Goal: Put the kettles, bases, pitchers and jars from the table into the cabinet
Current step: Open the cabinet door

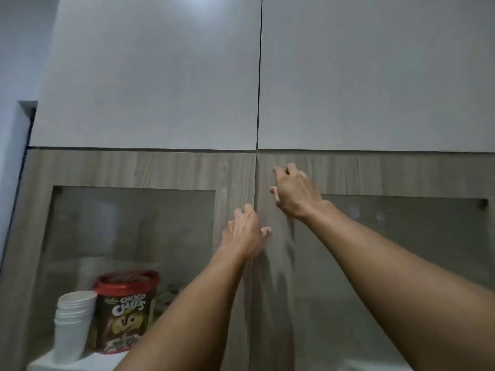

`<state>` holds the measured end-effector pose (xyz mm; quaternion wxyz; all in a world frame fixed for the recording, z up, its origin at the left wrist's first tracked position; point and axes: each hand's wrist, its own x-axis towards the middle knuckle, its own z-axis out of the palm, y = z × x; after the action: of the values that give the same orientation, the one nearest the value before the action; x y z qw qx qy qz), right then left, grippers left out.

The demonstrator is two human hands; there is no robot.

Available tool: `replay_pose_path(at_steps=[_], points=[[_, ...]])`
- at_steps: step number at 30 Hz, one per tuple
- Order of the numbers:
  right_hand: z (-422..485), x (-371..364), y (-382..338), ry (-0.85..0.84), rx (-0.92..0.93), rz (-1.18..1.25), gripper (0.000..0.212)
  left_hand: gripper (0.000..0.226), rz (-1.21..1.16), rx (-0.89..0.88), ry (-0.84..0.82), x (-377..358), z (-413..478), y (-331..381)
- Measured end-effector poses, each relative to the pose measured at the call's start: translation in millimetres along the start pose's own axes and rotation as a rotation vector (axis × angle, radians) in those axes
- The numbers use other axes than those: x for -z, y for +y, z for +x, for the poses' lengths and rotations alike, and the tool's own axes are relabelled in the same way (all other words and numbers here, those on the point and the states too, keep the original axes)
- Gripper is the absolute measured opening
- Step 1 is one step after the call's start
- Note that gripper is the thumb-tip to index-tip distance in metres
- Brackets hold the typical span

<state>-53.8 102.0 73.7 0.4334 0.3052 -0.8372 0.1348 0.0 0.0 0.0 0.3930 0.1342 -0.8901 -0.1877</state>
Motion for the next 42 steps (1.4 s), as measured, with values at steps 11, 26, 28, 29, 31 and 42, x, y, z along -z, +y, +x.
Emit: replay_pose_path(at_steps=[11, 26, 28, 29, 31, 42], points=[[53.3, -8.2, -12.8, 0.057, -0.148, 0.194, 0.056, 0.057, -0.059, 0.049, 0.08, -16.5, 15.1, -12.1], [-76.2, 146.5, -46.0, 0.179, -0.218, 0.334, 0.089, 0.037, -0.496, 0.096, -0.16, 53.3, -168.2, 44.8], [-104.7, 180.3, -45.0, 0.202, -0.266, 0.357, 0.081, 0.035, -0.558, 0.043, -0.114, 63.5, -207.7, 67.1], [-119.7, 198.3, -43.2, 0.227, -0.296, 0.38, 0.077, 0.035, -0.579, 0.012, -0.092, 66.8, -226.3, 79.5], [-152.0, 235.7, -36.4, 0.276, -0.359, 0.39, 0.077, 0.032, -0.623, -0.062, -0.085, 72.6, -262.2, 107.1], [-359.9, 385.1, 63.9, 0.247, -0.652, 0.154, 0.016, 0.039, -0.976, -0.224, -0.341, 73.3, -434.4, 289.0]])
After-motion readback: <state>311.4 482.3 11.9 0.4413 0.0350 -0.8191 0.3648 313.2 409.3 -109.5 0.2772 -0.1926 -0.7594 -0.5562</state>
